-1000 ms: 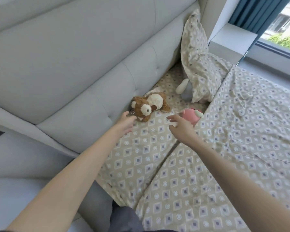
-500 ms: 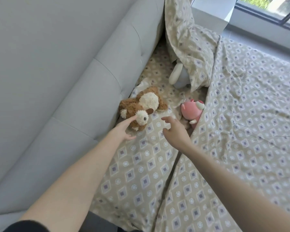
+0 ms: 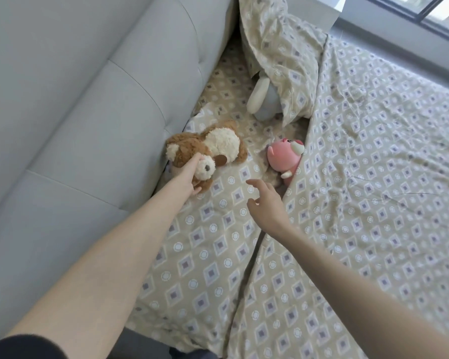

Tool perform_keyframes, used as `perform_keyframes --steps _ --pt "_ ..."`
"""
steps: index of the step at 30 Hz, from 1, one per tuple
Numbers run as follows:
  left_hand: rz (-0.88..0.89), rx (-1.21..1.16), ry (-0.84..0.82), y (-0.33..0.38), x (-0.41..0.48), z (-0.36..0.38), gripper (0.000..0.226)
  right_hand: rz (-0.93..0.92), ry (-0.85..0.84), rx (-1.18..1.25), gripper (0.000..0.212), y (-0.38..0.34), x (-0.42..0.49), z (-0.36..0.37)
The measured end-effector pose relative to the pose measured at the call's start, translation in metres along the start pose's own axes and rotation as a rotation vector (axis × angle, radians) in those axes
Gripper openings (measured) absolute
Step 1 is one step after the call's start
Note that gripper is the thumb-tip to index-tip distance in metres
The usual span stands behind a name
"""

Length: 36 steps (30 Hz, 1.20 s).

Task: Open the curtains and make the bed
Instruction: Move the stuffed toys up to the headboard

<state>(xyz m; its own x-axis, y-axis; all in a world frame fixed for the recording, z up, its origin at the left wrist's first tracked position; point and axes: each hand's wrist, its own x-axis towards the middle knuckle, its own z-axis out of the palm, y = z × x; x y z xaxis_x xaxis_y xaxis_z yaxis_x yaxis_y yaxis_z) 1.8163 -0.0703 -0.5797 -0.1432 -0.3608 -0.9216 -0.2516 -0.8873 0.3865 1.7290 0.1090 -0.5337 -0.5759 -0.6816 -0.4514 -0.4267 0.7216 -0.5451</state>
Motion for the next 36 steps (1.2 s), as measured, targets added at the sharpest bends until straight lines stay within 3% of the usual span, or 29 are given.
perform_keyframes --steps 4,8,10,13,16,20,29,32,36 --pt "0.253 0.204 -0.03 0.019 -0.021 -0.012 0.051 0.018 0.056 0.024 0.047 -0.001 -0.008 -0.016" --pt "0.128 0.437 -0.244 0.06 -0.052 -0.032 0.037 0.004 0.14 0.021 0.048 -0.006 -0.015 -0.035" --pt "0.126 0.533 -0.252 0.075 -0.059 -0.033 0.042 0.041 0.159 -0.045 0.048 -0.005 -0.016 -0.039" --pt "0.325 0.68 -0.039 0.083 -0.057 -0.025 0.056 0.097 0.118 -0.118 0.047 -0.004 -0.017 -0.037" --pt "0.49 0.89 0.228 0.083 -0.048 -0.025 0.086 0.106 0.075 -0.162 0.051 -0.002 -0.017 -0.028" --pt "0.722 1.215 0.494 0.072 -0.039 -0.036 0.086 0.114 -0.002 -0.237 0.051 0.0 -0.013 -0.018" --pt "0.826 1.521 0.562 0.075 -0.029 -0.037 0.078 0.101 -0.044 -0.212 0.052 0.003 -0.003 0.004" --pt "0.807 1.404 0.534 0.063 -0.029 -0.036 0.066 0.093 -0.062 -0.237 0.049 0.006 -0.002 0.007" --pt "1.008 1.319 0.606 0.054 -0.037 -0.039 0.051 0.075 -0.053 -0.192 0.049 0.011 0.001 0.004"
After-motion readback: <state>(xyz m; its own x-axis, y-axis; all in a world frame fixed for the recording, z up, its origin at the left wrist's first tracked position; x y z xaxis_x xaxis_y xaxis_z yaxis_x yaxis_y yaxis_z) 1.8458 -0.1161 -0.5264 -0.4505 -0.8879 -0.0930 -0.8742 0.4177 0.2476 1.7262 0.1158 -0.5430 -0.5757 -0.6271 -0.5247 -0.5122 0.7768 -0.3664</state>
